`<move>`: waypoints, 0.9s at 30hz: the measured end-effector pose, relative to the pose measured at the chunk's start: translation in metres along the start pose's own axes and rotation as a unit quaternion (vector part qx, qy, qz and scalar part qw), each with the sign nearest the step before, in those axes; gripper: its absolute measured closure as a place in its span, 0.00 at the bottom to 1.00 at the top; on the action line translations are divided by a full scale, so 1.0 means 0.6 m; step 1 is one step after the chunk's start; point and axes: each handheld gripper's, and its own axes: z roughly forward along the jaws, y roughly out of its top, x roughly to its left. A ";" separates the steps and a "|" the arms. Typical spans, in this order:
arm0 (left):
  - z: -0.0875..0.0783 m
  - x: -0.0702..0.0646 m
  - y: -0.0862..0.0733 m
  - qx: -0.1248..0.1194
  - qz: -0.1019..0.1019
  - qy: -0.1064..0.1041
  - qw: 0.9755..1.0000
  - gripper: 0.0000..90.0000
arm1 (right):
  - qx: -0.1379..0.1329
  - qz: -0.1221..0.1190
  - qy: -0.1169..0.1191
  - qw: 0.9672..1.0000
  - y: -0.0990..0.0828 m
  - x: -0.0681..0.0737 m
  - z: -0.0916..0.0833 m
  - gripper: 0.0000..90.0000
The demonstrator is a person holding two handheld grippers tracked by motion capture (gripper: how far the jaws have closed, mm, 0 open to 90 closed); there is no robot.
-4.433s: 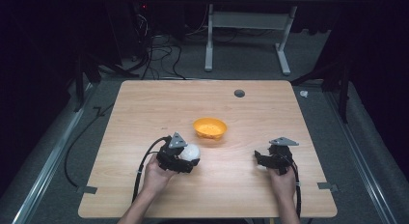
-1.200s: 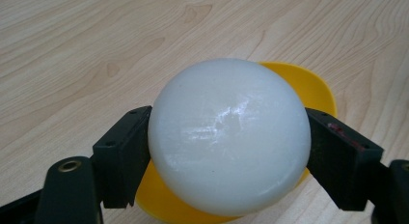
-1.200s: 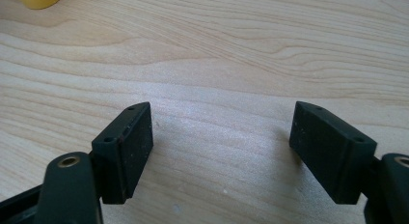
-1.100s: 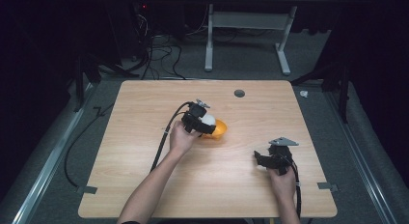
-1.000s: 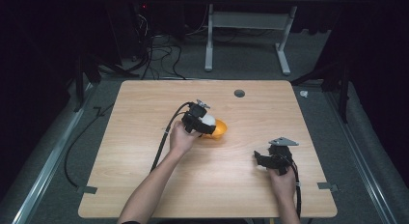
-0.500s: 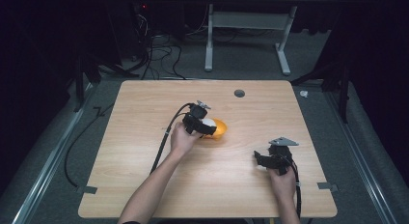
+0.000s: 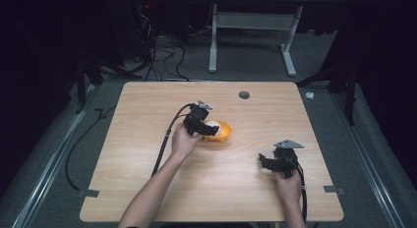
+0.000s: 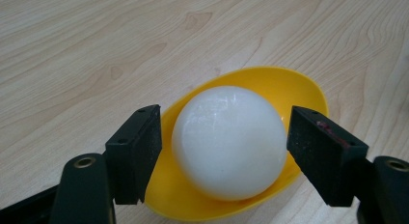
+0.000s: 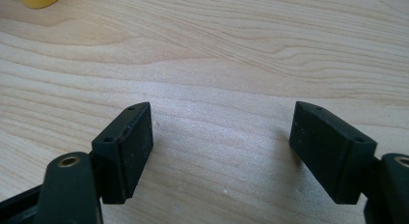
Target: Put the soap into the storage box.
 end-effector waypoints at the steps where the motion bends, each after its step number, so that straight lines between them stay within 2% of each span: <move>1: -0.005 0.000 -0.001 -0.004 -0.002 -0.002 1.000 0.32 | 0.000 0.000 0.000 1.000 0.000 0.000 0.000 0.27; 15: -0.041 0.012 -0.005 -0.022 -0.001 0.002 1.000 0.31 | 0.000 0.000 -0.001 1.000 0.000 0.000 0.000 0.27; 27: -0.056 0.019 -0.018 -0.025 0.004 0.008 1.000 0.31 | 0.000 0.000 -0.001 1.000 0.000 0.000 0.000 0.27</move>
